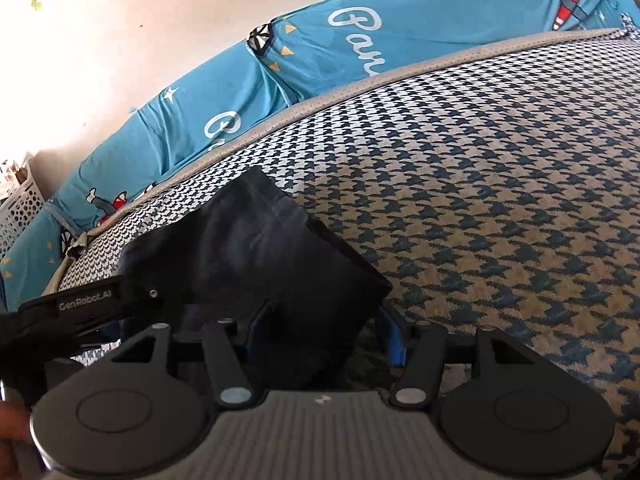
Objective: Fold clothes
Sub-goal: 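Hold the black pants bundle with both grippers and lift it slightly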
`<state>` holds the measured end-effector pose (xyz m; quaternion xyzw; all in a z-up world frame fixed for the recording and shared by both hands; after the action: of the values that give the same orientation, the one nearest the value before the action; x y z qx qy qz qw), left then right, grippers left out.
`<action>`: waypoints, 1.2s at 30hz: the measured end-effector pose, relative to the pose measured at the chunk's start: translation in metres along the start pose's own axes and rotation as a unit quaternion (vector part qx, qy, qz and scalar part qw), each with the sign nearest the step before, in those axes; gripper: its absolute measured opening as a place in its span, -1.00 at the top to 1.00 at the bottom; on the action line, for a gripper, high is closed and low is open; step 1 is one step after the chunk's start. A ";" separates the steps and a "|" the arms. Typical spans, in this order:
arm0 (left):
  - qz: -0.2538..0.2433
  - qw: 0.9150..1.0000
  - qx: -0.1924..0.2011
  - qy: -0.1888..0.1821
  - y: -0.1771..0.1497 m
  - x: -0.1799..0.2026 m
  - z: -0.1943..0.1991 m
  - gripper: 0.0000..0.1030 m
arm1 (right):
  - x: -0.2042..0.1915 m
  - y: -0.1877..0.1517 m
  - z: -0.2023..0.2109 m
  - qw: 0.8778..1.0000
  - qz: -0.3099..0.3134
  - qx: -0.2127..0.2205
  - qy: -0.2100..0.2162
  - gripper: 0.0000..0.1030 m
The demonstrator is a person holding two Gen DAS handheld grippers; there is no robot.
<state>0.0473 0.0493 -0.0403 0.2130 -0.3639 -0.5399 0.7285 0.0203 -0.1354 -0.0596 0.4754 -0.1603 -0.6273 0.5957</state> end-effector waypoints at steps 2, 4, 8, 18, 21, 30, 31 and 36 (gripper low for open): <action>-0.007 1.000 0.001 0.000 -0.001 0.003 -0.002 -0.83 | -0.001 0.000 -0.003 1.000 0.003 0.002 0.002 -0.11; -0.013 1.000 0.002 0.000 -0.001 0.006 -0.005 -0.83 | -0.003 0.000 -0.006 1.000 0.008 0.002 0.005 -0.12; -0.017 1.000 0.004 -0.001 -0.001 0.010 -0.008 -0.83 | -0.006 0.000 -0.010 1.000 0.024 0.007 0.005 -0.12; -0.051 0.999 0.011 -0.010 -0.001 0.021 -0.013 -0.48 | -0.013 -0.001 -0.018 0.998 0.067 0.022 -0.001 -0.09; -0.071 0.997 0.017 -0.028 -0.001 0.031 -0.011 0.26 | -0.016 -0.001 -0.020 0.997 0.077 0.022 0.001 0.18; -0.094 0.994 0.048 -0.025 0.007 0.038 0.003 0.66 | -0.021 0.008 -0.013 0.998 0.062 0.021 0.000 0.55; -0.097 0.994 0.051 -0.022 0.008 0.038 0.006 0.66 | -0.023 0.010 -0.011 0.998 0.065 0.023 0.001 0.55; -0.104 0.992 0.070 -0.006 0.016 0.033 0.023 0.69 | -0.037 0.016 0.000 0.996 0.084 0.034 0.002 0.58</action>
<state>0.0444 0.0249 -0.0042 0.2970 -0.3812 -0.5875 0.6491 0.0237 -0.1058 -0.0322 0.4814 -0.2194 -0.5682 0.6303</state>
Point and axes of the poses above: each gripper's, at about its wrist camera, not at the fingertips, and z roughly against the way its jaws point, x to its right, y to its top, the point moved 9 cm from there along -z, roughly the way its jaws point, and after that the axes turned 7 degrees about x, right-handed, at the moved point
